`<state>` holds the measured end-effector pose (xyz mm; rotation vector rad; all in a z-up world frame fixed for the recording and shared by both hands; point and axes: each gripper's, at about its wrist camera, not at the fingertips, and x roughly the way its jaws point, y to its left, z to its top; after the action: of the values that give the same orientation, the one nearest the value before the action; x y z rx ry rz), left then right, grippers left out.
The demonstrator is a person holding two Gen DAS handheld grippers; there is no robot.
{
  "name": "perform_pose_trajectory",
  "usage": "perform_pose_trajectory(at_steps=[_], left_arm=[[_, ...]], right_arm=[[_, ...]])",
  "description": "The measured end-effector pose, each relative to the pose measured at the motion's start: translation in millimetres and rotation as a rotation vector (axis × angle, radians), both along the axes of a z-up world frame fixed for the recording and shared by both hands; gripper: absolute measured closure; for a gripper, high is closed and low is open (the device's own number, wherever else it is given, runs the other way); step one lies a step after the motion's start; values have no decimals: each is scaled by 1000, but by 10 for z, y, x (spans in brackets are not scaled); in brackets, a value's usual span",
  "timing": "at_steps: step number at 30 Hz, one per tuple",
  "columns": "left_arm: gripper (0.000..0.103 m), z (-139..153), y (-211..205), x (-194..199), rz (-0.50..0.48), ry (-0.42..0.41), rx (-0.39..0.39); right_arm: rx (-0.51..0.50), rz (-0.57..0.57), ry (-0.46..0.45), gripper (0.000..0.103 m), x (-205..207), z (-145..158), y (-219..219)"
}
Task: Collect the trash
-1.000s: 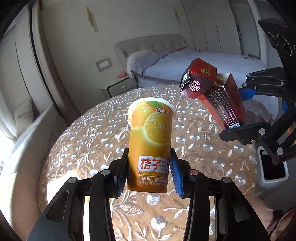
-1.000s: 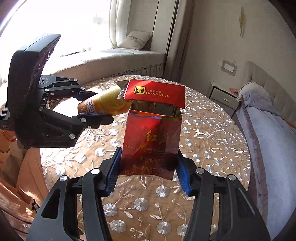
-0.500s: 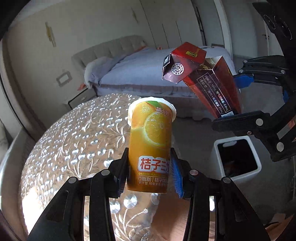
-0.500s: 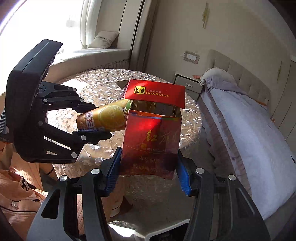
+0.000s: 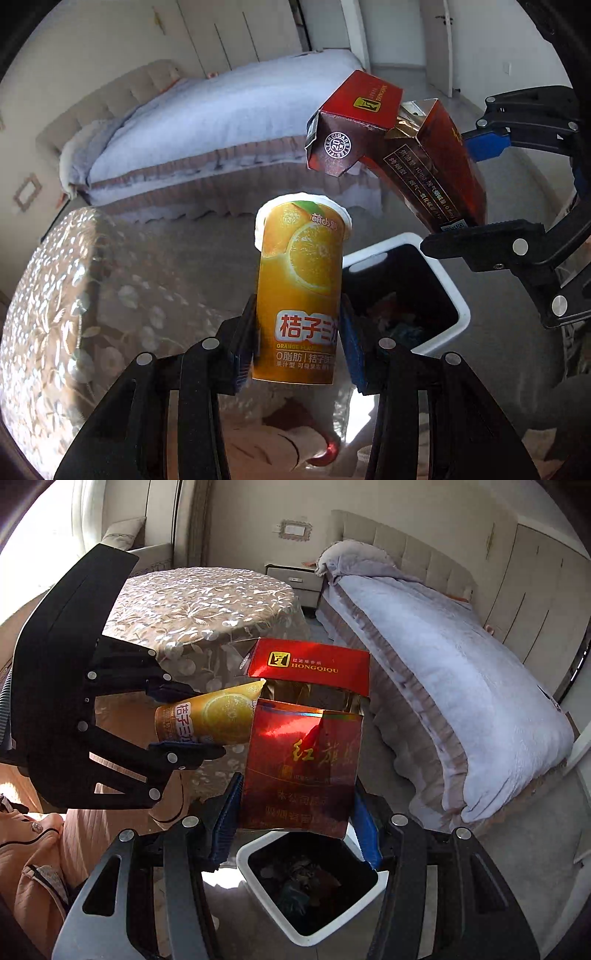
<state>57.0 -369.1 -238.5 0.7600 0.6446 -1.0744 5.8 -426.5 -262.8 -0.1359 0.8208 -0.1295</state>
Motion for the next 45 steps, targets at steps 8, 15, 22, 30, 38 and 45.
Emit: perform_pose_trajectory(at_steps=[8, 15, 22, 30, 38, 45], left_arm=[[62, -932, -738, -89, -182, 119, 193], [5, -1303, -952, -86, -232, 241, 258], [5, -1290, -969, -136, -246, 218, 268], [5, -815, -724, -32, -192, 171, 166], [5, 6, -138, 236, -35, 58, -26], [5, 565, 542, 518, 199, -68, -116]], right_arm=[[42, -95, 248, 47, -45, -959, -661], [67, -108, 345, 6, -250, -1461, -840], [66, -126, 345, 5, -453, -1458, -805], [43, -132, 242, 5, -367, -1242, -773], [-39, -186, 54, 5, -138, -531, -486], [-103, -162, -113, 5, 194, 111, 20]])
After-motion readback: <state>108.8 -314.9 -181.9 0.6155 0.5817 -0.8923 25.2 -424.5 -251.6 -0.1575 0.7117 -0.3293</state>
